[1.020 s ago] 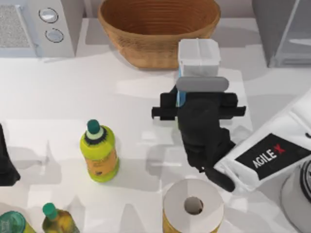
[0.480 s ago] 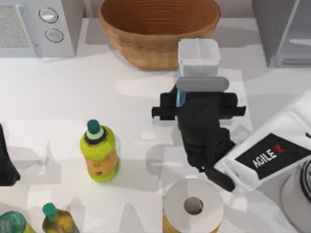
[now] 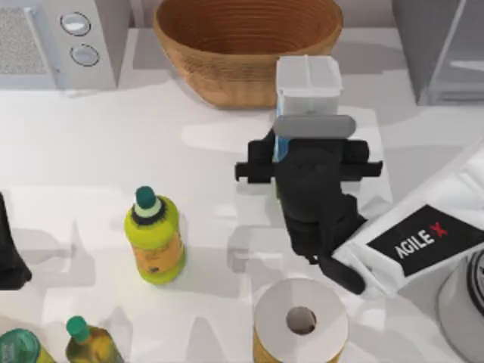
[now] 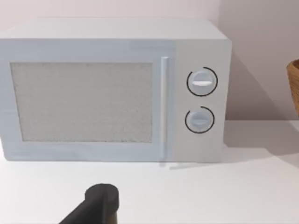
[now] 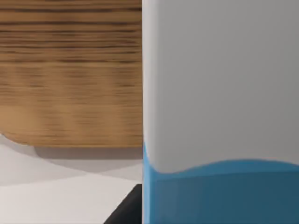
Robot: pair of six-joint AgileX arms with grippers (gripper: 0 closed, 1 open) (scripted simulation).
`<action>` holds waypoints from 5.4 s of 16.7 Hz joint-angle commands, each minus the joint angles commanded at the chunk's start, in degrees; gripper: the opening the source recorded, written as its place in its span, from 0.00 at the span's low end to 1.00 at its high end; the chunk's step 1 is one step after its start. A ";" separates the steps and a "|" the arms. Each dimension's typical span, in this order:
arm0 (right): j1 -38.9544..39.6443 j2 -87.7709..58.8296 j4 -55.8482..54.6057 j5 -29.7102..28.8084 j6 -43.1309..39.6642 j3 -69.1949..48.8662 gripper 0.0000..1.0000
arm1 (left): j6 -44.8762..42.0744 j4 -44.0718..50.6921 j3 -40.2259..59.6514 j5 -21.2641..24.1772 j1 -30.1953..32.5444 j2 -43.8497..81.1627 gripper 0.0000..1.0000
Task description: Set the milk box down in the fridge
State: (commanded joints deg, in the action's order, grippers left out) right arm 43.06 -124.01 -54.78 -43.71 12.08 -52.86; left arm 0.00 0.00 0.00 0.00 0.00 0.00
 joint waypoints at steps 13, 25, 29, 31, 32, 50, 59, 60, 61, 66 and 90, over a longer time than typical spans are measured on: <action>0.02 15.80 22.64 0.31 0.02 -6.36 0.00 | 0.00 0.00 0.00 0.00 0.00 0.00 1.00; -0.19 22.31 31.75 0.65 0.12 -8.69 0.00 | 0.00 0.00 0.00 0.00 0.00 0.00 1.00; -3.72 28.66 34.44 4.56 -0.96 -2.69 0.00 | 0.00 0.00 0.00 0.00 0.00 0.00 1.00; -6.82 35.27 36.85 7.82 -1.84 2.56 0.00 | 0.00 0.00 0.00 0.00 0.00 0.00 1.00; -8.63 39.44 38.24 9.70 -2.33 5.59 0.00 | 0.00 0.00 0.00 0.00 0.00 0.00 1.00; -42.95 123.84 54.77 43.62 -12.04 52.74 0.00 | 0.00 0.00 0.00 0.00 0.00 0.00 1.00; -43.55 121.11 51.57 44.24 -11.71 48.92 0.00 | 0.00 0.00 0.00 0.00 0.00 0.00 1.00; -43.98 118.71 49.74 44.79 -11.66 47.85 0.00 | 0.00 0.00 0.00 0.00 0.00 0.00 1.00; -44.51 115.70 47.56 45.42 -11.62 46.56 0.00 | 0.00 0.00 0.00 0.00 0.00 0.00 1.00; -48.21 91.55 33.10 49.16 -11.28 37.76 0.00 | 0.00 0.00 0.00 0.00 0.00 0.00 1.00; -58.89 1.80 -15.96 58.06 -10.04 -2.07 0.00 | 0.00 0.00 0.00 0.00 0.00 0.00 1.00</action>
State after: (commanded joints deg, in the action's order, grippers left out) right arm -15.83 -122.21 -70.74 14.36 2.04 -54.93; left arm 0.00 0.00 0.00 0.00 0.00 0.00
